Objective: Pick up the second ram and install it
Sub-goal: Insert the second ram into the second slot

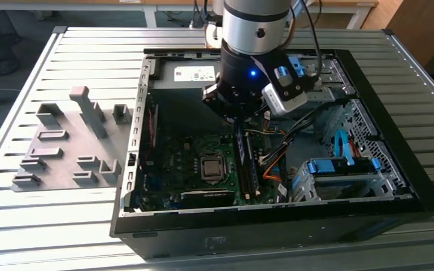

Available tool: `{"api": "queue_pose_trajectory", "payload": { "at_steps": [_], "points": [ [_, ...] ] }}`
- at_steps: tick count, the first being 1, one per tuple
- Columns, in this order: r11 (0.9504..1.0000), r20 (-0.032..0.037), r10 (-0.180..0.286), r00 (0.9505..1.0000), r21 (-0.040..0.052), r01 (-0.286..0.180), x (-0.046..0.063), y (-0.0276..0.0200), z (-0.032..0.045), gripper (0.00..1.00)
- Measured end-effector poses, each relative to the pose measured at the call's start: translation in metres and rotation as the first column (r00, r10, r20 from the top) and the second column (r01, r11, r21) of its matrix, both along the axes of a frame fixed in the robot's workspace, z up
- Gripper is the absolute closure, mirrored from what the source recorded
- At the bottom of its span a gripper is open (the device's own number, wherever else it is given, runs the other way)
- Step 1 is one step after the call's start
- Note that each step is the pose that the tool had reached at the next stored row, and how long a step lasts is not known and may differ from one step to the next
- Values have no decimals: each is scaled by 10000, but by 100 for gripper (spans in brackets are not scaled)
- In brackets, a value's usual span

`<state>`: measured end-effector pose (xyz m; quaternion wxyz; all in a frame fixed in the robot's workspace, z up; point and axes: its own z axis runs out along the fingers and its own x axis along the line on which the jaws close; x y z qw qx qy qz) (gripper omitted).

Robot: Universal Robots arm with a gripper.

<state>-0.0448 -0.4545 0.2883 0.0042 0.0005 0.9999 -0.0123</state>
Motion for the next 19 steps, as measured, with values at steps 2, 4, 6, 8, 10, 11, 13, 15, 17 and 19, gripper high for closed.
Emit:
{"api": "queue_pose_trajectory", "payload": {
  "at_steps": [2,4,6,8,10,11,13,15,17,19],
  "points": [
    [10000,0,-1,10000,1,1,0,-5,-8,86],
    [10000,0,0,10000,0,0,0,-6,-12,86],
    [10000,0,0,10000,0,0,0,-6,-13,86],
    [10000,0,0,10000,0,0,0,-6,-14,86],
    [10000,0,0,10000,0,0,0,-6,-14,86],
    [10000,0,0,10000,0,0,0,-6,-15,86],
    [10000,1,0,10000,2,0,0,-6,-19,86],
    [10000,1,0,10000,2,0,0,-6,-31,86],
    [10000,1,0,10000,2,0,0,-6,-54,86],
    [10000,-1,1,10000,-1,-1,0,-6,-89,86]
  ]
}}
